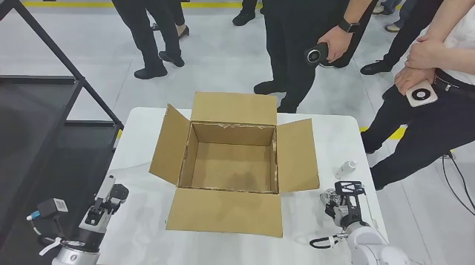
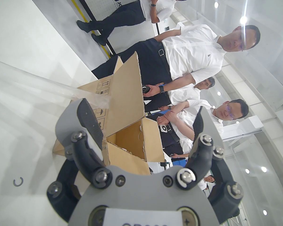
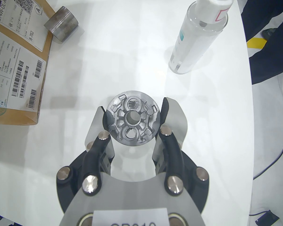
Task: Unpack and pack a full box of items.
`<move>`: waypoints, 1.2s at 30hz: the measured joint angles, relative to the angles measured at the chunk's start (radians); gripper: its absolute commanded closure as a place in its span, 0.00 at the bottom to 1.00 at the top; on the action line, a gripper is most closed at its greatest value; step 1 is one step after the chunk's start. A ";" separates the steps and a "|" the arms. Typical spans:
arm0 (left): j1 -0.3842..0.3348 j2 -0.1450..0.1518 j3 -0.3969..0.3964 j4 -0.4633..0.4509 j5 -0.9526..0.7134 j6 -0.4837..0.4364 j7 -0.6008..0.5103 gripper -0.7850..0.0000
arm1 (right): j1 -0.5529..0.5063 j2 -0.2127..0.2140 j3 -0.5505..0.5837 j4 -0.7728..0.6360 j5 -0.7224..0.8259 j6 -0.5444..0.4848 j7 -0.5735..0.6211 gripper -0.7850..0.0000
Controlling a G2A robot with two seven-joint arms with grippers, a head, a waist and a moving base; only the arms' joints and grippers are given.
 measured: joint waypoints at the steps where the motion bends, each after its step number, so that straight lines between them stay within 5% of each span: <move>1: 0.000 0.000 0.000 0.000 0.000 0.000 0.000 0.00 | 0.002 0.000 -0.001 0.003 0.001 -0.001 0.002 0.84; 7: 0.000 0.000 0.000 0.000 0.000 0.000 0.000 0.00 | 0.010 0.003 -0.004 0.011 0.003 -0.009 0.013 0.60; 16: 0.000 0.000 0.000 0.000 0.000 0.000 0.000 0.00 | 0.019 0.006 -0.007 0.026 0.006 -0.019 0.024 0.49; 23: 0.000 0.000 0.000 0.000 0.000 0.000 0.000 0.00 | 0.019 0.009 -0.005 0.031 0.011 -0.023 0.025 0.02; 31: 0.000 0.000 0.000 0.000 0.000 0.000 0.000 0.00 | -0.007 0.013 0.014 -0.009 0.034 -0.024 -0.010 0.00; 36: 0.000 0.000 0.000 0.000 0.000 0.000 0.000 0.00 | -0.127 0.017 0.081 -0.222 0.091 -0.024 -0.071 0.00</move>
